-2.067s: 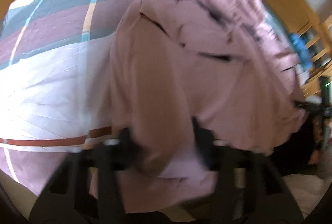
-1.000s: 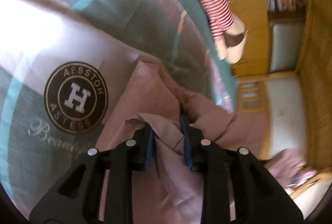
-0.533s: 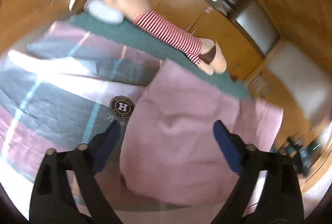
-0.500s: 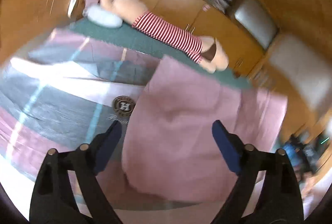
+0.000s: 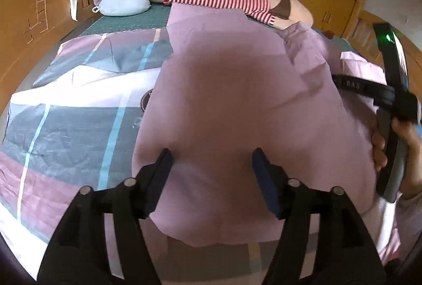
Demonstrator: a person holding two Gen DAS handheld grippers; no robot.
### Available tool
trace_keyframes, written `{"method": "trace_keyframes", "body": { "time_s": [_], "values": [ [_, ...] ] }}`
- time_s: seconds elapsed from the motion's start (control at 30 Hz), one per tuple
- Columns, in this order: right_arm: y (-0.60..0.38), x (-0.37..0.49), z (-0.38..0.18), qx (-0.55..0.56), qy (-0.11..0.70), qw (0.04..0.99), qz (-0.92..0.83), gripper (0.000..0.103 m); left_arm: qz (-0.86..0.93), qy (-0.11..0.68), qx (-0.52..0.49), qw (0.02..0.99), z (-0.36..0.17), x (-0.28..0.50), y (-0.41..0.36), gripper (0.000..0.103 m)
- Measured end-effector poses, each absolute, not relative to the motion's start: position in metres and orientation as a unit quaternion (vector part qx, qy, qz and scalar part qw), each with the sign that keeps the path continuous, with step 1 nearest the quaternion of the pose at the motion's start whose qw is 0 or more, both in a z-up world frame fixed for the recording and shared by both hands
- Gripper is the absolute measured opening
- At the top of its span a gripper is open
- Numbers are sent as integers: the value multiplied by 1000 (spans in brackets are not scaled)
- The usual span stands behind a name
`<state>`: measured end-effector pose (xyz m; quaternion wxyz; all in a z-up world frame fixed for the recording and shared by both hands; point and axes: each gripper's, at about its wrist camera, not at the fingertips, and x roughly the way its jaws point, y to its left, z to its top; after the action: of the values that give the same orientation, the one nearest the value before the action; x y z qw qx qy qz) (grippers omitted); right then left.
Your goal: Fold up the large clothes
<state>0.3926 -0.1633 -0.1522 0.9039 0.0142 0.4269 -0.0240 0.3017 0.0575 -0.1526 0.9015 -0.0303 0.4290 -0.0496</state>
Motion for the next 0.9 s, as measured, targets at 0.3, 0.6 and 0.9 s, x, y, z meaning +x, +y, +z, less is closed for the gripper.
{"method": "trace_keyframes", "body": {
  "time_s": [0.3,0.6,0.9],
  "values": [
    [-316,368,-139,107,382,912,-103,52,-5,458,-52,887,-183,319,80,72],
    [-359,272,-93,150,313,935,-79,88,-14,407,-27,913,-157,303,62,68],
    [-424,242,-170,192,427,856,-220,92,9,443,20,896,-178,311,50,77]
  ]
}}
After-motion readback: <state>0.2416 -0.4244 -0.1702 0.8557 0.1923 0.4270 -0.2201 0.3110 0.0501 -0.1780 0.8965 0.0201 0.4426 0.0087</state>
